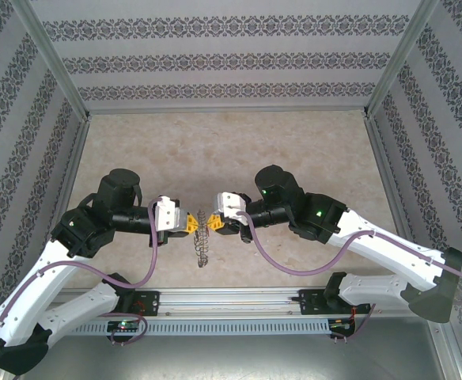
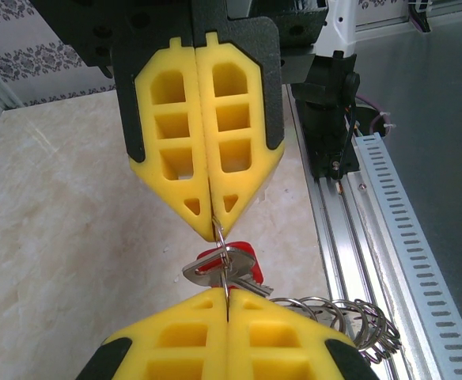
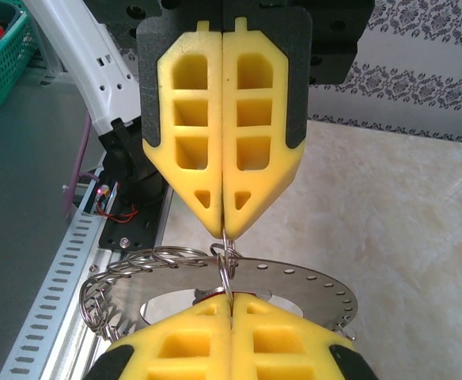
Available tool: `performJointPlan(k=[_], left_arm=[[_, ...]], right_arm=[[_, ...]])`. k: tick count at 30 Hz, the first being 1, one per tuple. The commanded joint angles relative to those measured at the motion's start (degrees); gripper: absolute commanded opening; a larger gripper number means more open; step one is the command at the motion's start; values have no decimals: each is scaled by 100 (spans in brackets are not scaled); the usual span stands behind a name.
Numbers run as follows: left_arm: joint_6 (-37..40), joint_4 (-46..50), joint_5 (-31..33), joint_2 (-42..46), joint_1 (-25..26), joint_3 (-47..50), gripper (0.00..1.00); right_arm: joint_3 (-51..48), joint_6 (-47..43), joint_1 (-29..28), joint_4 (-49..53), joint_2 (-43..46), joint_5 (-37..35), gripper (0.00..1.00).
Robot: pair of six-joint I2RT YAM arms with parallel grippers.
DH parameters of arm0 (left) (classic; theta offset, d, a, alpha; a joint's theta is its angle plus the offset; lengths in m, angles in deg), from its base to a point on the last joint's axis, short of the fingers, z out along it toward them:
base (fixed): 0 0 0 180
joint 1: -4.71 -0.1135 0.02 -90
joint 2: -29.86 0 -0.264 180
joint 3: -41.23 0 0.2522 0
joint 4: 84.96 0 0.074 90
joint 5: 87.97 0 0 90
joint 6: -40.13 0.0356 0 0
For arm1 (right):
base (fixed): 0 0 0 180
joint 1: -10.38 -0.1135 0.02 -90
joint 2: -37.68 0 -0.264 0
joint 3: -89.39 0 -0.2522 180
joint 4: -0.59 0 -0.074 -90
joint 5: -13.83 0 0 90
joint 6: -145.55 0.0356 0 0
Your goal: Put the keys on the keyring
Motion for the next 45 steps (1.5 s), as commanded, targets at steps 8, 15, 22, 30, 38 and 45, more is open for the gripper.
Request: performJointPlan(k=[8, 15, 22, 30, 38, 45], left_arm=[[-26, -264, -245, 94, -74, -65, 0], [-28, -261, -248, 97, -78, -71, 0], [-28, -275, -228, 89, -76, -67, 0], [-37, -270, -224, 87, -76, -69, 0], [-37, -272, -249, 101, -78, -68, 0], [-37, -272, -246, 109, -76, -69, 0]], right_arm=[[60, -50, -44, -34, 158, -123, 0], [68, -28, -49, -36, 102, 14, 0], [92, -22, -49, 30, 80, 162, 0], [107, -19, -49, 83, 16, 235, 0], [122, -37, -49, 78, -16, 196, 0], [87, -19, -48, 27, 63, 13, 0]])
